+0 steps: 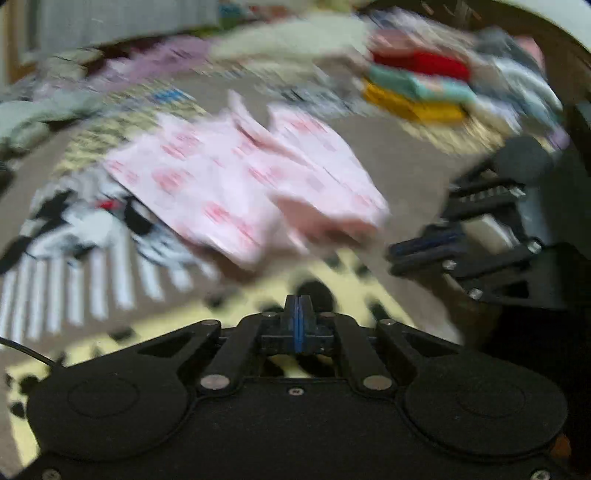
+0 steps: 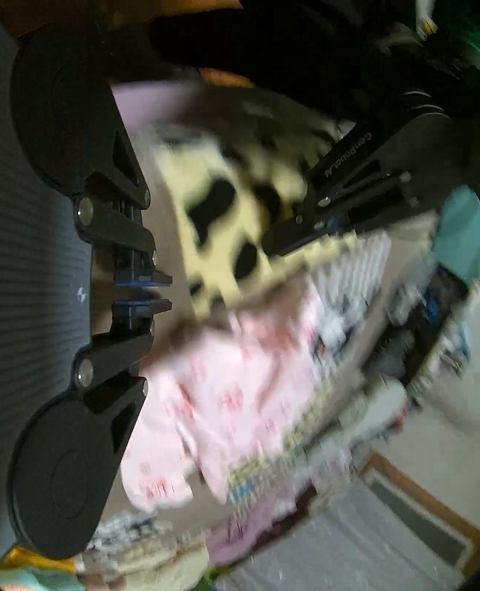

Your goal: Fold clothes

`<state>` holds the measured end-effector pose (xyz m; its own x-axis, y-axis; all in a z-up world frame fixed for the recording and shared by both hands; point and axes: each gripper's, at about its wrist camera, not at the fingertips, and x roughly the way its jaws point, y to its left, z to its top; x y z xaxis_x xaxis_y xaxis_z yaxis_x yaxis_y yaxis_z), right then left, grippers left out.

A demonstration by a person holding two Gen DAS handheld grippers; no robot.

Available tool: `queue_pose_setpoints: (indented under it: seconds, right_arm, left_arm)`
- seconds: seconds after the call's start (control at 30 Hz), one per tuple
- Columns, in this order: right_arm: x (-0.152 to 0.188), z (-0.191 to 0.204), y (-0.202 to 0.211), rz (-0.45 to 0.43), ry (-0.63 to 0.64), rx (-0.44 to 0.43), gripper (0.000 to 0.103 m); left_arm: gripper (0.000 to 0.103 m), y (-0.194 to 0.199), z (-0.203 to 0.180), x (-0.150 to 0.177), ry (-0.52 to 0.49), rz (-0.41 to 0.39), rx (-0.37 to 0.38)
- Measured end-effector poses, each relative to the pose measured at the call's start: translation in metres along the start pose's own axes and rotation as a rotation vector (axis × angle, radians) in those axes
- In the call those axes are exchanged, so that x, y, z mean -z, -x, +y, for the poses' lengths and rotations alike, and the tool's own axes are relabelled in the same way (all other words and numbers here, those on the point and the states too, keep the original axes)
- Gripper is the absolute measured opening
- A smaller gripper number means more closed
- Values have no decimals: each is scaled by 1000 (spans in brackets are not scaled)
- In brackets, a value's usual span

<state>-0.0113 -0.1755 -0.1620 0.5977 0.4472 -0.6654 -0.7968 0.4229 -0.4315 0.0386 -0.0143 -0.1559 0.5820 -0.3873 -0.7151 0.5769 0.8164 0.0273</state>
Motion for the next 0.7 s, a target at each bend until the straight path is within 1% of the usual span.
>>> queue_pose_setpoints:
  seconds: [0.03,0.07,0.1,0.13,0.2,0.23,0.27,0.3,0.37,0.4,0.47,0.53,0.57,0.6,0.7]
  right_arm:
    - [0,3,1,1,3,-3,6]
    - [-1,-1,5,-3,-34,-14,6]
    - [-1,-7,10,-7,-80,-25,7]
    - [-1,-12,14,-11,-126,-37,8]
    - [1,-25,24,-27,-219,-47,11]
    - [4,-36,30,-39,-283,-46,14]
    - [9,-48,31,-46,-349,-47,19]
    - [14,-63,32,-57,-429,-44,26]
    - [30,-94,34,-89,-631,-40,35]
    - [39,-110,35,-105,-733,-38,38]
    - [56,-141,29,-138,-914,-20,41]
    - [73,-168,20,-171,-1070,0,50]
    - [81,-180,15,-187,-1142,12,62]
    - [87,-190,7,-198,-1195,20,70]
    - [107,-218,-18,-220,-1338,28,70]
  left_arm:
    - [2,1,-3,2,-11,8,-2]
    - [5,3,-5,3,-14,11,-1]
    - [14,4,-3,3,8,16,10]
    - [30,8,2,2,42,10,12]
    - [45,15,14,1,113,-8,8]
    - [45,18,21,0,143,-16,8]
    - [46,21,30,-1,189,-30,3]
    - [46,23,41,-2,239,-46,-3]
    - [47,26,62,-5,345,-78,-18]
    - [48,26,73,-8,402,-94,-28]
    - [48,24,95,-12,518,-126,-43]
    - [51,19,118,-19,626,-163,-53]
    - [52,15,128,-22,676,-175,-55]
    - [52,9,139,-24,727,-181,-55]
    - [52,-15,171,-29,871,-195,-51]
